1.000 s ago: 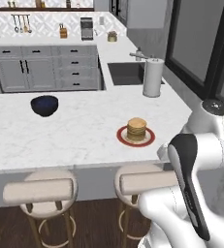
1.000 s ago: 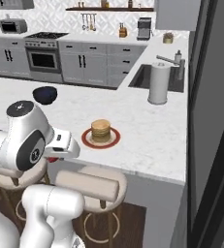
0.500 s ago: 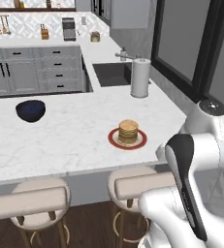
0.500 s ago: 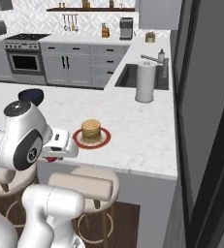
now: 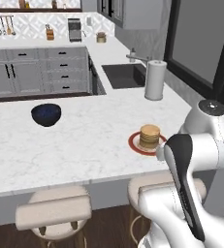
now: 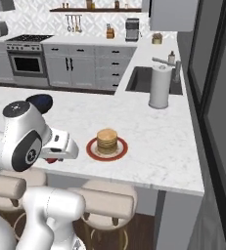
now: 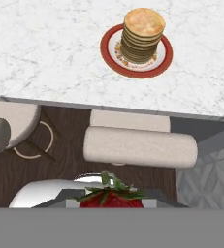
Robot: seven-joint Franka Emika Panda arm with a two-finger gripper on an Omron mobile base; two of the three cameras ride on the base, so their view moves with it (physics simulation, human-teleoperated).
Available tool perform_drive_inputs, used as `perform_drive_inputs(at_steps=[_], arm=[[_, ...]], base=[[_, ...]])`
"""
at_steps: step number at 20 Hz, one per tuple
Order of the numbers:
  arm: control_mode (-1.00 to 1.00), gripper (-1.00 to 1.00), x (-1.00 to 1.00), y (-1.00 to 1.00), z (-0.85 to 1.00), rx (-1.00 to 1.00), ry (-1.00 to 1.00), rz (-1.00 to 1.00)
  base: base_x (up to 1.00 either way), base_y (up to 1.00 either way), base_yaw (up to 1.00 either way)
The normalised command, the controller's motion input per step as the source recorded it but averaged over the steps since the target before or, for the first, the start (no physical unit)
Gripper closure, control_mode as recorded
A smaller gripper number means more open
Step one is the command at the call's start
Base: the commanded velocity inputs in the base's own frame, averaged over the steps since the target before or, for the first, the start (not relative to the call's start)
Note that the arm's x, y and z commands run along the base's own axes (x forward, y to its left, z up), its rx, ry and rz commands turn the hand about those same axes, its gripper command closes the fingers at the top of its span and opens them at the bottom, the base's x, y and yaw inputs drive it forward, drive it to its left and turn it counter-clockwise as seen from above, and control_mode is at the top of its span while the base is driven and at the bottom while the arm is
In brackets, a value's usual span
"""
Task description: Take the strawberry from the fridge and place it on top of the pancake, located on the dining counter.
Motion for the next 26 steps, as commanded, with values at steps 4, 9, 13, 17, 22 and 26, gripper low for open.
perform_drive_inputs(at_steps=[4,9,13,17,22,26], arm=[[1.00,1.00,0.00,0.00,0.00,0.00,0.00,0.00],[1.00,1.00,0.00,0.00,0.00,0.00,0.00,0.00],[1.00,1.00,0.00,0.00,0.00,0.00,0.00,0.00],[1.00,1.00,0.00,0.00,0.00,0.00,0.00,0.00],[-1.00,1.00,0.87,0.00,0.08,0.00,0.00,0.00],[-1.00,1.00,1.00,0.00,0.14,0.00,0.01,0.00]], base=[[0.73,-0.31,0.01],[0.44,-0.11,0.00],[0.28,0.00,0.00],[0.24,0.00,0.00],[0.00,0.00,0.00],[0.00,0.00,0.00]])
